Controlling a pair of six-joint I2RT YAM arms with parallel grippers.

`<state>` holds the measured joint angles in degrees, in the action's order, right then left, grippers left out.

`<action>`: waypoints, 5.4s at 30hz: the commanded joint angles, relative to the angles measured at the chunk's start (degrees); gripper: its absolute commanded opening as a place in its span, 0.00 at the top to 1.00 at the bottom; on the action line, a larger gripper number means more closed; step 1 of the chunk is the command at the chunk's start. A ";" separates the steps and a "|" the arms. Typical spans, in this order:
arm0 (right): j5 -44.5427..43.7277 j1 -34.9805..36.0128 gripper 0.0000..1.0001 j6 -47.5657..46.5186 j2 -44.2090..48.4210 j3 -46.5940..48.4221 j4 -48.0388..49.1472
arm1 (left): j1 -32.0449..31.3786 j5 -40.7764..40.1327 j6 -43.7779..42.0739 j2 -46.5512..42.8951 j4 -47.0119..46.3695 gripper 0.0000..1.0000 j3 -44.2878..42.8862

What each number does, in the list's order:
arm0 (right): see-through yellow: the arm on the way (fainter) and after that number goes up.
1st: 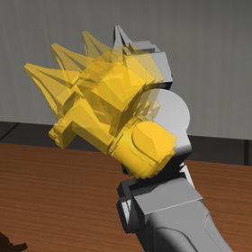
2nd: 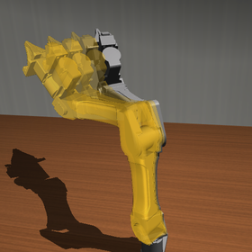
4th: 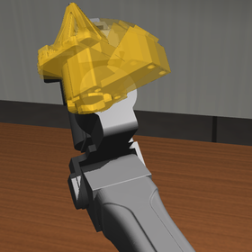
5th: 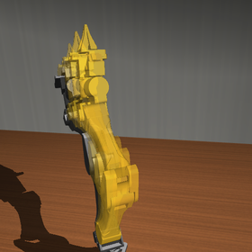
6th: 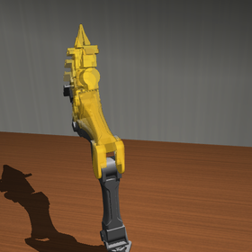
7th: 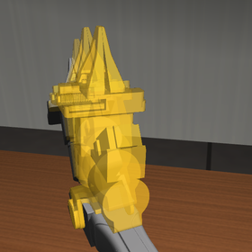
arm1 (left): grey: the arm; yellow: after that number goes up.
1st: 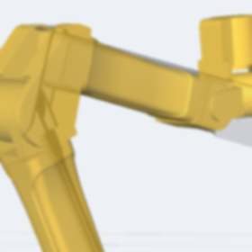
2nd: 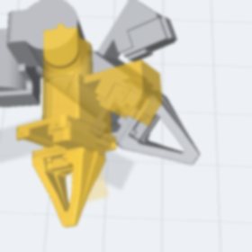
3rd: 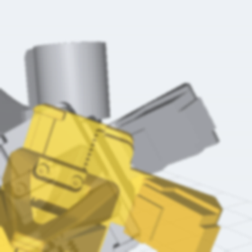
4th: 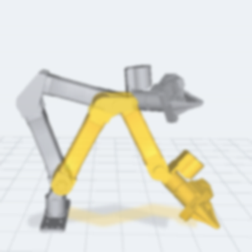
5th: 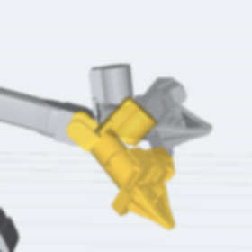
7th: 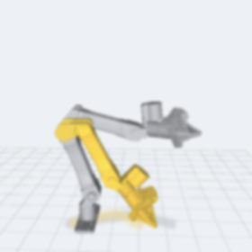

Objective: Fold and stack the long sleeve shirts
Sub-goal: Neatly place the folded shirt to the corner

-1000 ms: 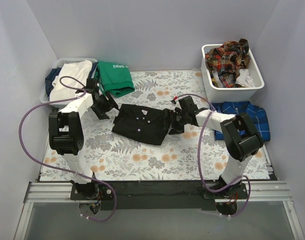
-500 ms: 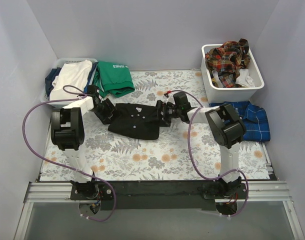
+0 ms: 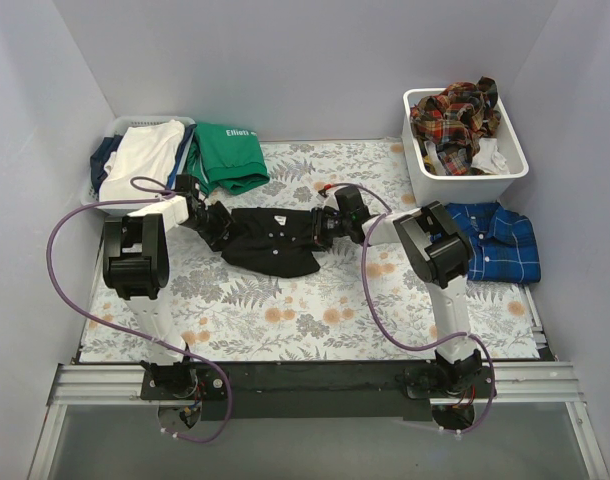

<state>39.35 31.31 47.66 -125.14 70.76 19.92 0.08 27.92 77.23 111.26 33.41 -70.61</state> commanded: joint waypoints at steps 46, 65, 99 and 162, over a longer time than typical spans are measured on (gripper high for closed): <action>-62.46 -27.88 0.99 -50.47 38.13 12.65 -78.90 | -0.96 -2.08 -1.91 -9.84 3.59 0.43 0.65; -68.27 -46.24 0.99 -44.14 33.13 15.63 -78.37 | -1.22 -2.61 -2.88 -8.70 5.00 0.43 -1.28; -41.22 -37.64 0.23 -37.20 40.07 -6.51 -54.04 | -2.19 -2.70 -3.67 -7.29 4.65 0.41 -3.22; -46.30 6.13 0.15 -37.99 48.24 -6.95 -43.57 | -16.34 -24.31 -17.99 -34.53 -5.02 0.02 3.99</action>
<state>-6.09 37.21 10.31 -76.64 61.21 -26.94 -15.62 6.13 62.00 79.99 30.61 -67.72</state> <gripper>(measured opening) 0.842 0.981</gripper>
